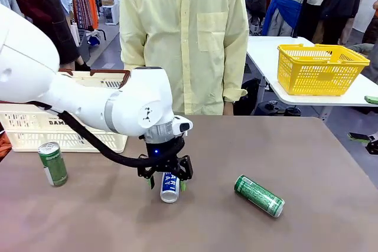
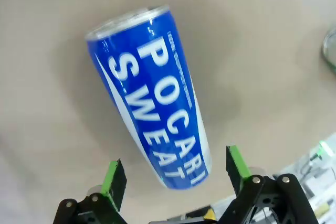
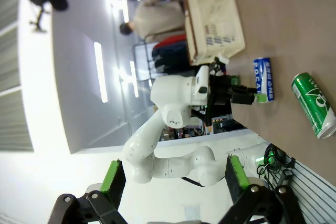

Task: Place the drinks into the Shopping basket.
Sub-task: Pick up one drink and place it into the Shopping basket.

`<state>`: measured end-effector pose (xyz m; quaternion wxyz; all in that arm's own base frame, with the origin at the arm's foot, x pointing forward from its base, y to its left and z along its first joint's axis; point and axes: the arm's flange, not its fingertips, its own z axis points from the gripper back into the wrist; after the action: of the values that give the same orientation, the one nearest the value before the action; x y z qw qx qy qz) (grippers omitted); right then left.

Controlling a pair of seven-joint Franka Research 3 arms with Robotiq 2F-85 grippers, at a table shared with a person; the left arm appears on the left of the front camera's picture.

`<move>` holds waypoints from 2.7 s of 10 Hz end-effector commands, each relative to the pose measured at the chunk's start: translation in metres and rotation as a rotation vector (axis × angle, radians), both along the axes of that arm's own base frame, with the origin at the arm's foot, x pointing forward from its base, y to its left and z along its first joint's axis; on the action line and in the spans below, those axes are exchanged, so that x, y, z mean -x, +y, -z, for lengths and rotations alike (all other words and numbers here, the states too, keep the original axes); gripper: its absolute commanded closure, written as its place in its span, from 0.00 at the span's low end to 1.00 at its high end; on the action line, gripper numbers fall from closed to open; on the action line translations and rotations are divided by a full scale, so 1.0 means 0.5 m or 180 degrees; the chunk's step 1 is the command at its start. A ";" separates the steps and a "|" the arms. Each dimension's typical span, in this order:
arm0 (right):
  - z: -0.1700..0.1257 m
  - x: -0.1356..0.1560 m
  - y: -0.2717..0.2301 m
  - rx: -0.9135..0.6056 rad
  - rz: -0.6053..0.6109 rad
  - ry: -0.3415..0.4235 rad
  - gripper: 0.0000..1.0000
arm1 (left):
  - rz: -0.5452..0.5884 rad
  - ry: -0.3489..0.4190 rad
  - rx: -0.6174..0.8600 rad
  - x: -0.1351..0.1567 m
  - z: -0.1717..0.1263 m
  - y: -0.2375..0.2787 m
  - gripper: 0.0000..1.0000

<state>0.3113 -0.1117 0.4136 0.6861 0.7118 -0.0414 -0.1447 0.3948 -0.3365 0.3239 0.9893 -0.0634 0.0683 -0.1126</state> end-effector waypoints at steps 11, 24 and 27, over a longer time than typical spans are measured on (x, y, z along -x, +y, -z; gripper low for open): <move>-0.010 -0.002 0.000 -0.0056 0.0008 -0.0001 0.00 | -0.0468 -0.0476 -0.0347 -0.022 0.038 -0.038 1.00; -0.010 -0.002 0.000 -0.0056 0.0008 -0.0001 0.00 | -0.0355 -0.0845 -0.0038 0.165 -0.460 0.224 1.00; -0.010 -0.002 0.000 -0.0056 0.0008 -0.0001 0.00 | -0.0405 -0.0826 -0.0069 0.181 -0.448 0.233 1.00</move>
<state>0.3114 -0.1117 0.4135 0.6861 0.7118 -0.0411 -0.1448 0.3081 -0.2264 0.5436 0.9958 -0.0394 -0.0564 -0.0606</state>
